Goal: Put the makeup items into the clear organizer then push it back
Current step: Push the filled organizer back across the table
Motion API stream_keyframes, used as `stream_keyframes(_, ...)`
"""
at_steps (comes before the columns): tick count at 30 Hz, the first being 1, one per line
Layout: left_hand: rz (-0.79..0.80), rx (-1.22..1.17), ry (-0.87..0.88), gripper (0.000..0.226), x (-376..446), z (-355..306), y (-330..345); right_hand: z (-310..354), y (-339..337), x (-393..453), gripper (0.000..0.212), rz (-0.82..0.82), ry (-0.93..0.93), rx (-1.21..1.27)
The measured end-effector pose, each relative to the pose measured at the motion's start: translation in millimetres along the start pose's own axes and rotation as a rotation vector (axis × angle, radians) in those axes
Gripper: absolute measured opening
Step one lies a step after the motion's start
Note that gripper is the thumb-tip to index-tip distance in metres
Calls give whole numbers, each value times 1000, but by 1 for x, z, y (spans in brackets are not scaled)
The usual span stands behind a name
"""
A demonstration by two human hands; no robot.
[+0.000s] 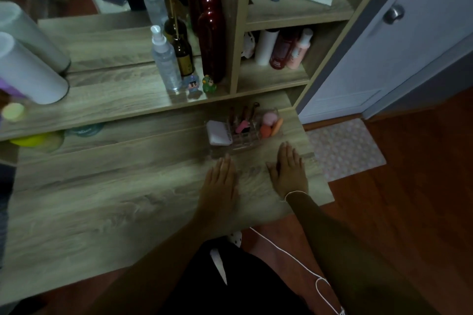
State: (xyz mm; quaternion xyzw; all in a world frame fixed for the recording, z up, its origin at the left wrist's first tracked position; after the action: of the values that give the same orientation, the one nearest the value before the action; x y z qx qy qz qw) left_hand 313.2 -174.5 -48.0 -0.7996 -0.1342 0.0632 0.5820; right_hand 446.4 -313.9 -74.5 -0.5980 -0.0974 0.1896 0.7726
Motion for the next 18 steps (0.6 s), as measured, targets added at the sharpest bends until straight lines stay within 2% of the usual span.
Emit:
stream_keyframes(6, 62, 11, 265, 63, 24, -27, -7, -3, -10, -36, 72, -42, 195, 55)
stream_keyframes(12, 16, 17, 434, 66, 54, -46, -49, 6, -44, -58, 75, -111, 334, 82)
stream_keyframes(18, -20, 66, 521, 69, 70, -64, -93, 21, -95, -72, 71, -231, 414, 85)
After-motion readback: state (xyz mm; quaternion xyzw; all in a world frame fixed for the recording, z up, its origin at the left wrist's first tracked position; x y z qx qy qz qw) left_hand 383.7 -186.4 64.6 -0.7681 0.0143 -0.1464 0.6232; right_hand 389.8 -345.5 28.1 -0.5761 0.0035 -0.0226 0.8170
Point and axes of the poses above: each hand's wrist, its own x-axis towards the middle knuckle, its own y-axis out of the palm, z = x × y, the point moved 9 cm from there along x, towards the middle knuckle, and after that the axes turned 11 degrees about -z, right-handed, at the moved point
